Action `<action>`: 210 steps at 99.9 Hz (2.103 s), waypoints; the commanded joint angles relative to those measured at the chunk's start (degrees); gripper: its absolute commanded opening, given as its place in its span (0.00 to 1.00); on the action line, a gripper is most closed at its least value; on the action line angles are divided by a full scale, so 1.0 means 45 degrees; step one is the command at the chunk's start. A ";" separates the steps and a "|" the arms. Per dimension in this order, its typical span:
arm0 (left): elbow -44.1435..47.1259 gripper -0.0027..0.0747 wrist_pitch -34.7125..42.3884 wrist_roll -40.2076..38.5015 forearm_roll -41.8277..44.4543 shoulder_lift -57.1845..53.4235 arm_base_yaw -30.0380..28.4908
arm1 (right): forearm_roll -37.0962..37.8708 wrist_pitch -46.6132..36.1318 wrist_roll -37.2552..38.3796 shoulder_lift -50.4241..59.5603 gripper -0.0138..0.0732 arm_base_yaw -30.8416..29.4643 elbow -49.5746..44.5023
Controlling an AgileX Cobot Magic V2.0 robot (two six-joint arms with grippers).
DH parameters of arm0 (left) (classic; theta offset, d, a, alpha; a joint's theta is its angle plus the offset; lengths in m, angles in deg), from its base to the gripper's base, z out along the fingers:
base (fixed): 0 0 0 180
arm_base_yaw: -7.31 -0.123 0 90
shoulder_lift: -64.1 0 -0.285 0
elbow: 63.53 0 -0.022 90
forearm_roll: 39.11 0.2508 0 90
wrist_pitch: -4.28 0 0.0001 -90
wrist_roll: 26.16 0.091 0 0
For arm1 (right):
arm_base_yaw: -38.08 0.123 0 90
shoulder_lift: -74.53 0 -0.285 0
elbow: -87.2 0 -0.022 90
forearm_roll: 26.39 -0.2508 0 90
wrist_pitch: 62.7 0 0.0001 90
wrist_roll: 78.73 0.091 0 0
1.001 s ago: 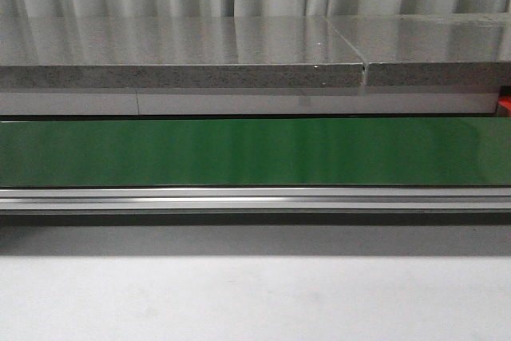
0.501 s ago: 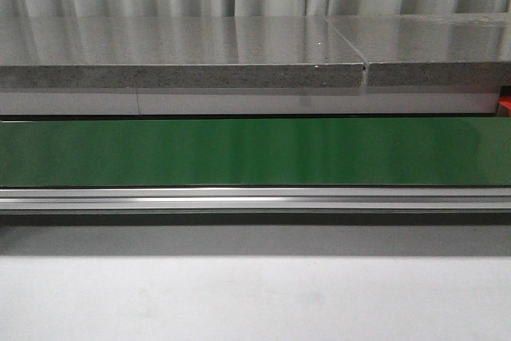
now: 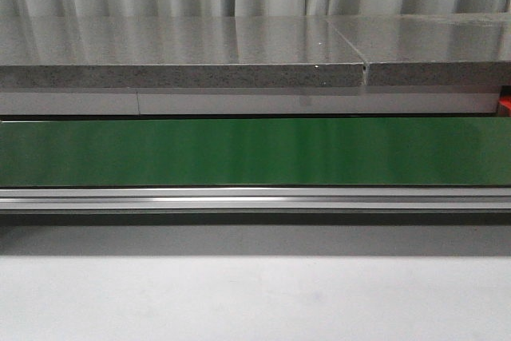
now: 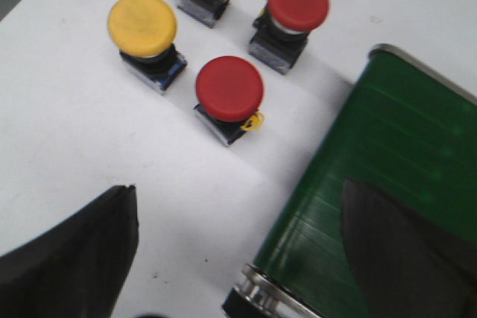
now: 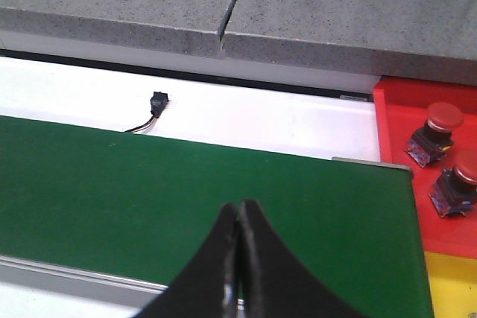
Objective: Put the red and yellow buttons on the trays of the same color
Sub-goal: 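Grasp a third red-capped push button with the left gripper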
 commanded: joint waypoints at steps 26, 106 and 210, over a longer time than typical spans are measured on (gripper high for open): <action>-0.0976 0.75 0.1747 0.0196 -0.0107 0.2169 -0.0745 | -0.0170 -0.0878 -0.0133 0.0043 0.08 0.0000 0.0335; -0.3009 0.69 0.1520 0.0552 -0.0215 0.4853 -0.0745 | -0.0170 -0.0878 -0.0133 0.0043 0.08 0.0000 0.0335; -0.3125 0.01 -0.1026 0.1930 -0.0251 0.0205 0.1730 | -0.0170 -0.0878 -0.0133 0.0043 0.08 0.0000 0.0335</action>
